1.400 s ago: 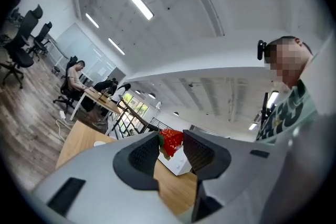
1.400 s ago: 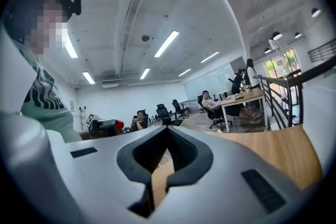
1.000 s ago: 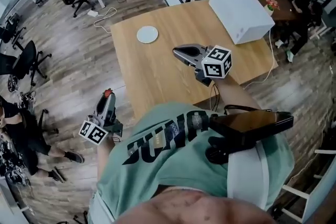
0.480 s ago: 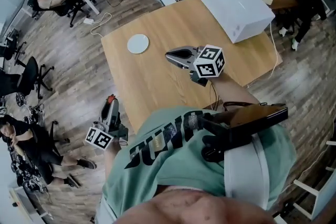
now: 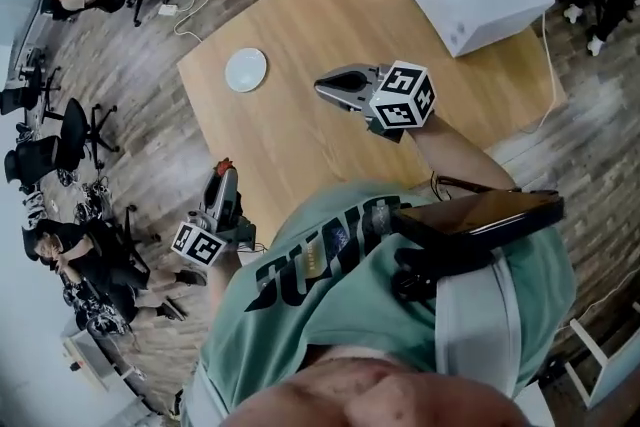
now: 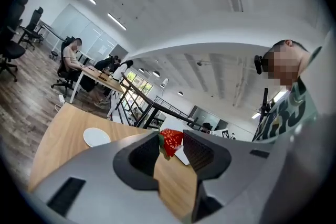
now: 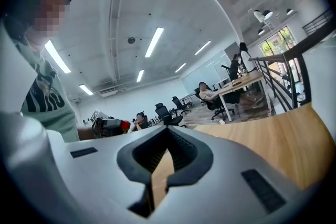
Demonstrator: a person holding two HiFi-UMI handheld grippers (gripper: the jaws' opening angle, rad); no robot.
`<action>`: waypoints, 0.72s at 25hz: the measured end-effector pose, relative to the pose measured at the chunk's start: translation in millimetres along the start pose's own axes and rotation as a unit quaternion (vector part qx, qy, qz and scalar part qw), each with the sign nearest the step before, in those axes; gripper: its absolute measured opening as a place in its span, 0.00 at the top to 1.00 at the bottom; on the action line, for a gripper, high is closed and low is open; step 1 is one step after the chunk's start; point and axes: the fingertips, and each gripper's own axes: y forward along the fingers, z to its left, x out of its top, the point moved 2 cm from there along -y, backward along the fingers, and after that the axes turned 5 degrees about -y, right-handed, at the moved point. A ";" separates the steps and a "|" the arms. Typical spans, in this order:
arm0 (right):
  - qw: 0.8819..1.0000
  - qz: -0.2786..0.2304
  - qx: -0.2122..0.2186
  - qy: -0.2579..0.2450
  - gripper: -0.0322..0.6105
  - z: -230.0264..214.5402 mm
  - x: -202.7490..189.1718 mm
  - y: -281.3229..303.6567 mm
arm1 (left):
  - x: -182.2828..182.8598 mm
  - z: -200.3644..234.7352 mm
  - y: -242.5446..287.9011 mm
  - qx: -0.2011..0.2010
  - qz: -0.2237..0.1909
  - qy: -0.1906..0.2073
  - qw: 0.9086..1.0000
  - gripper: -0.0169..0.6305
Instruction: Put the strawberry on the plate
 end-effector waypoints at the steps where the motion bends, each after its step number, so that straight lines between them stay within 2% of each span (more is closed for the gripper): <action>1: 1.000 0.001 -0.007 0.006 0.94 -3.6 -3.7 0.7 | 0.6 4.6 2.2 -0.002 0.004 0.001 1.000 0.75; 6: 0.999 0.016 -0.041 0.008 0.94 1.3 -13.5 29.3 | 5.0 48.1 -6.5 -0.019 0.015 -0.004 1.000 0.75; 10: 0.998 0.039 -0.053 0.015 0.94 15.4 -20.4 59.7 | 23.6 80.4 -9.4 -0.041 0.020 0.004 0.999 0.75; 13: 0.997 0.070 -0.031 0.001 0.94 8.0 -8.8 68.3 | 23.8 78.9 -4.1 -0.035 -0.009 -0.009 0.999 0.75; 15: 0.997 0.070 -0.024 -0.011 0.94 2.8 2.8 80.9 | 29.5 81.4 -6.6 -0.032 -0.023 -0.012 0.999 0.75; 18: 0.998 0.064 -0.023 -0.016 0.94 8.4 0.1 113.2 | 35.6 103.9 -34.5 -0.026 -0.030 -0.015 0.999 0.75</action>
